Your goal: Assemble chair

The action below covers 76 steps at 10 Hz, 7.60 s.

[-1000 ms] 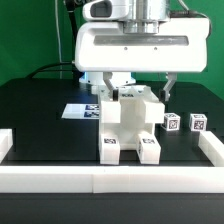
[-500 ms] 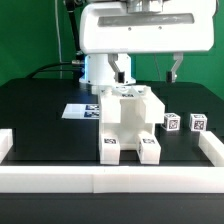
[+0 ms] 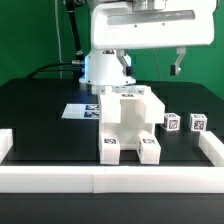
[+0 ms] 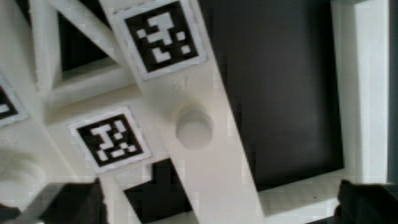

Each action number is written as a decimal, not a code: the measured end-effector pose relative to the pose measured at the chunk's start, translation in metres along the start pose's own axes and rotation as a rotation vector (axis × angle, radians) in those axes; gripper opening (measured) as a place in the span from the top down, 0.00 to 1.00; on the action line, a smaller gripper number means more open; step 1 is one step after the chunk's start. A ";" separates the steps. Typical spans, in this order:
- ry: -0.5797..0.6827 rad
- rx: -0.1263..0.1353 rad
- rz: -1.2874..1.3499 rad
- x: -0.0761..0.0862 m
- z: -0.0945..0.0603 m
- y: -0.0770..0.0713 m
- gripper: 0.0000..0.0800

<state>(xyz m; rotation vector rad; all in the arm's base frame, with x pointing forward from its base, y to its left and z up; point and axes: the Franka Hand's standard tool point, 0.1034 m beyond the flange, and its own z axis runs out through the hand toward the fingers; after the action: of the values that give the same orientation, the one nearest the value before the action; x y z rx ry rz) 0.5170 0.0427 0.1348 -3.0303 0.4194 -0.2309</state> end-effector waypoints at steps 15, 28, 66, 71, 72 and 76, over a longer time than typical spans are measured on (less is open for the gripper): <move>-0.032 0.027 0.101 -0.077 0.014 -0.062 0.19; -0.105 0.001 0.010 -0.109 0.042 -0.082 0.19; -0.104 -0.051 -0.096 -0.145 0.105 -0.088 0.64; -0.131 -0.008 -0.088 -0.096 0.043 -0.084 0.64; -0.136 -0.001 -0.082 -0.081 0.034 -0.083 0.64; -0.136 0.003 -0.055 -0.076 0.035 -0.079 0.64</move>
Offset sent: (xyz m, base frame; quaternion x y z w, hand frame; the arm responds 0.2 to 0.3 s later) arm -0.0473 0.0357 -0.0179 -0.0034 0.0209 0.1044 0.9943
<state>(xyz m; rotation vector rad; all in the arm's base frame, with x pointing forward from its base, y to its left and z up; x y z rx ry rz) 0.4707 0.1412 0.0974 -3.0332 0.3253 -0.0287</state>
